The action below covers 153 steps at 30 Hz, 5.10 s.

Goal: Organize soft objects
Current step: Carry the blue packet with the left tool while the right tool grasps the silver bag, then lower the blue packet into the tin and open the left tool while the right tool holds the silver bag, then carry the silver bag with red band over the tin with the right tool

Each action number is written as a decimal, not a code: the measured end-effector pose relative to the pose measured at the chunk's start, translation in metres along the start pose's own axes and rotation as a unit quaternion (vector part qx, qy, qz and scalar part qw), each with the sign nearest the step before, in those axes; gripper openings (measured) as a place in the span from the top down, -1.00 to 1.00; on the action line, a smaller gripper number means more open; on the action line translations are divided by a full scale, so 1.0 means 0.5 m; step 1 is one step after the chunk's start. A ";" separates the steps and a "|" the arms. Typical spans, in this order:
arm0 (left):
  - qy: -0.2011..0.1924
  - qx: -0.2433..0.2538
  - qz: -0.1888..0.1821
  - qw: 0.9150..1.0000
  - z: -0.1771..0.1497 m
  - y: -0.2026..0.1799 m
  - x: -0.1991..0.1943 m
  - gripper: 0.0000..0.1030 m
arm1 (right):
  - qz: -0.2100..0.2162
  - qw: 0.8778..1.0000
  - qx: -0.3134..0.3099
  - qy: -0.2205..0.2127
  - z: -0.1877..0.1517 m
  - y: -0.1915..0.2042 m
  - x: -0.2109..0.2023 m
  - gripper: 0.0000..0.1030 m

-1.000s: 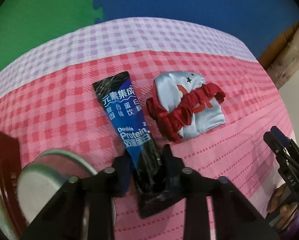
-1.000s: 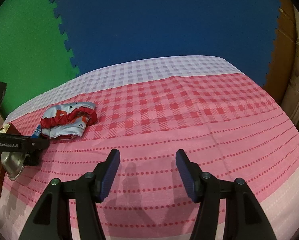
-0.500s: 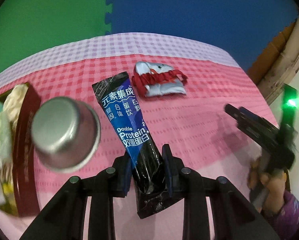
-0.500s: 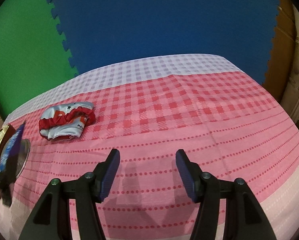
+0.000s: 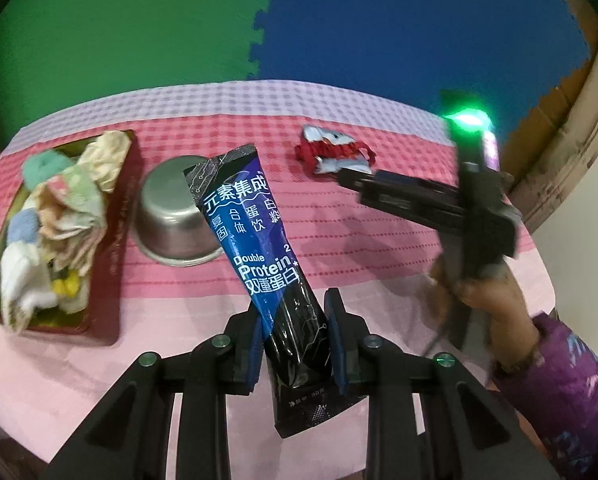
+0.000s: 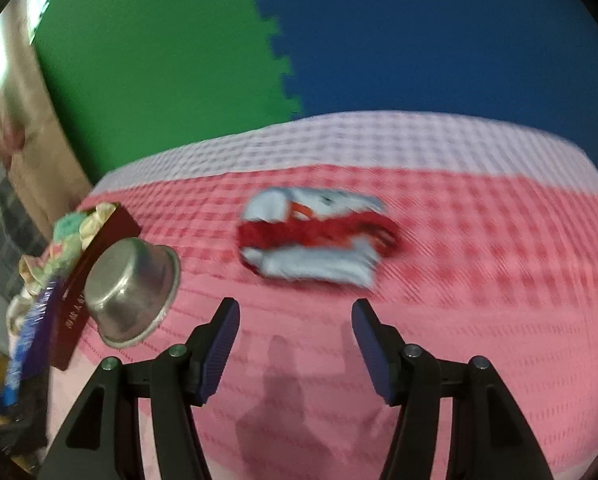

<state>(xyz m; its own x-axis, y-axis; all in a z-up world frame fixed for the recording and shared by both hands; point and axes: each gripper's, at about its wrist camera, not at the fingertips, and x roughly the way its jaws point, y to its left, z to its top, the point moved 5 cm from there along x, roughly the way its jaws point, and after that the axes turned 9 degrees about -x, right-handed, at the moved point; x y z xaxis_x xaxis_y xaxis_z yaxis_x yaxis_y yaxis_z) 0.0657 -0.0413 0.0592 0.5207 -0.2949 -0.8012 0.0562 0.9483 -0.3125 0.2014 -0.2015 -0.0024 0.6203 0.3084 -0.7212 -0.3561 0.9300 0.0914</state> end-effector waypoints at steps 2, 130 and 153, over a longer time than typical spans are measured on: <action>-0.006 -0.007 0.000 1.000 0.002 0.011 -0.015 0.52 | -0.001 1.000 -0.028 0.009 0.025 0.025 0.029 -0.16; -0.124 -0.190 0.163 0.960 -0.116 0.368 -0.178 -0.80 | 0.132 0.987 -0.089 -0.008 0.154 0.393 -0.070 0.75; -0.079 -0.196 0.177 0.961 -0.117 0.415 -0.141 -0.80 | 0.145 0.977 -0.150 0.035 0.176 0.615 0.162 0.75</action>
<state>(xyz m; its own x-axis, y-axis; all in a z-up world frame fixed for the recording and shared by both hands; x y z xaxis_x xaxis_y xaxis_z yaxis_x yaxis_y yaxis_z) -0.0091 0.1695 0.0211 0.5721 0.0894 -0.8153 -0.4584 0.8591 -0.2275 0.2038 0.1270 0.0277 0.4167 0.5258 -0.7415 -0.7053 0.7016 0.1011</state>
